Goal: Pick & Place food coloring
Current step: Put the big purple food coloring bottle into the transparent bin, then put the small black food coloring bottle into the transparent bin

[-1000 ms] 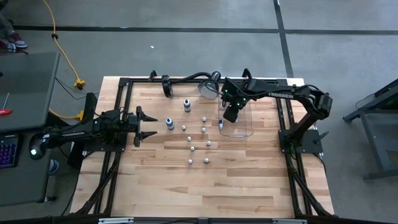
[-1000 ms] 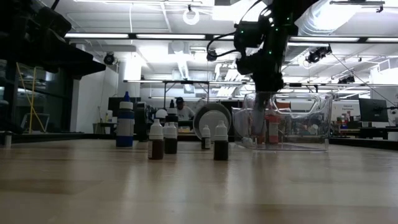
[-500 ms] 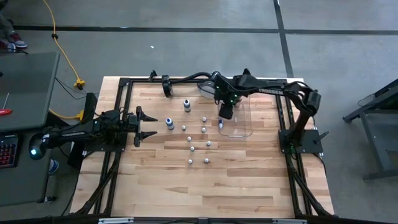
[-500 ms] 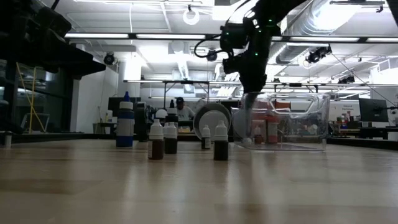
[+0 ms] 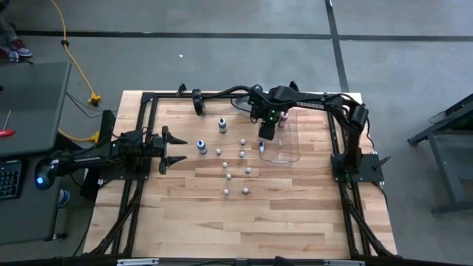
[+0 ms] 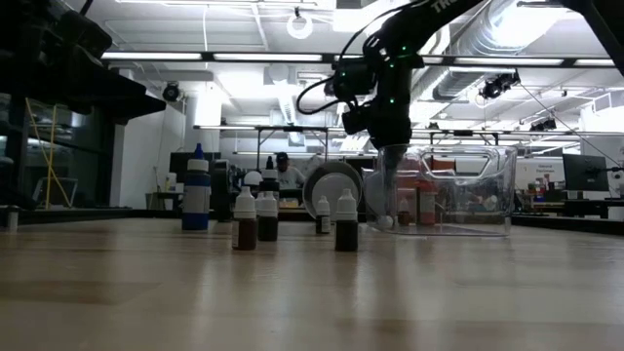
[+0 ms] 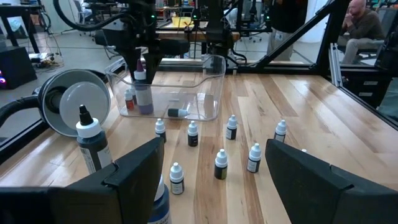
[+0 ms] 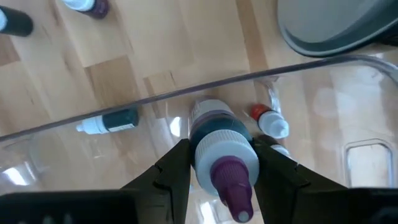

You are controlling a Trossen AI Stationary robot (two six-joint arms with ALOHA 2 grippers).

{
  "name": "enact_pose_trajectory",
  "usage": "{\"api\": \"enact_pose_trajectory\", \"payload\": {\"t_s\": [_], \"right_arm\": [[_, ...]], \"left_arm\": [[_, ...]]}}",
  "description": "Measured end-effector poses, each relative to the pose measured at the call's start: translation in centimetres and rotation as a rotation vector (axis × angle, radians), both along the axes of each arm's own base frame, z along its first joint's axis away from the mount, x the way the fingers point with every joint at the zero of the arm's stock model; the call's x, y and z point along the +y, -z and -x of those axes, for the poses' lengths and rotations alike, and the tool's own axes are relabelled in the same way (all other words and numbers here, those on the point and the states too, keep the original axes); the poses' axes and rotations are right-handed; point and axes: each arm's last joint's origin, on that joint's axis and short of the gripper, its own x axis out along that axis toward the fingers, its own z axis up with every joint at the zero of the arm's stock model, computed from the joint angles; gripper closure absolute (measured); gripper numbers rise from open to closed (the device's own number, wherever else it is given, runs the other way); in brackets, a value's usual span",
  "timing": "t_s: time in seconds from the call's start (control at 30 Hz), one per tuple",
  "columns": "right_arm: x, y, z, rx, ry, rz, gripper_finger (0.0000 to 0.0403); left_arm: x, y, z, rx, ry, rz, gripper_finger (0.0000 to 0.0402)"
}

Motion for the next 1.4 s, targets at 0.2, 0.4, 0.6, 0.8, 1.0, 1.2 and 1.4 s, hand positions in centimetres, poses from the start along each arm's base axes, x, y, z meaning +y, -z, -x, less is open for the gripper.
{"api": "enact_pose_trajectory", "payload": {"t_s": [0.2,0.4,0.6,0.8,1.0,1.2,1.4], "right_arm": [[-0.1,0.0,-0.1,-0.003,-0.008,0.023,0.0271],[-0.1,0.0,-0.1,-0.016,-0.008,0.007,0.0243],[-0.1,0.0,-0.1,-0.018,0.015,0.005,0.0213],[0.0,-0.1,0.0,-0.007,0.015,-0.003,0.0202],[0.1,-1.8,0.2,-0.011,0.014,0.000,0.0185],[-0.1,-5.3,0.3,-0.003,0.010,-0.004,0.0178],[0.2,-9.4,0.6,-0.021,-0.018,-0.023,0.0178]], "left_arm": [[0.0,0.0,0.0,0.000,0.000,0.000,0.0124],[0.0,0.0,0.0,0.000,0.000,0.000,0.0124],[0.0,0.0,0.0,0.000,0.000,0.000,0.0124],[0.0,0.0,0.0,0.000,0.000,0.000,0.0124],[0.0,0.0,0.0,0.000,0.000,0.000,0.0124],[0.0,0.0,0.0,0.000,0.001,0.000,0.0124],[0.0,0.0,0.0,0.000,0.001,0.000,0.0124]]}}
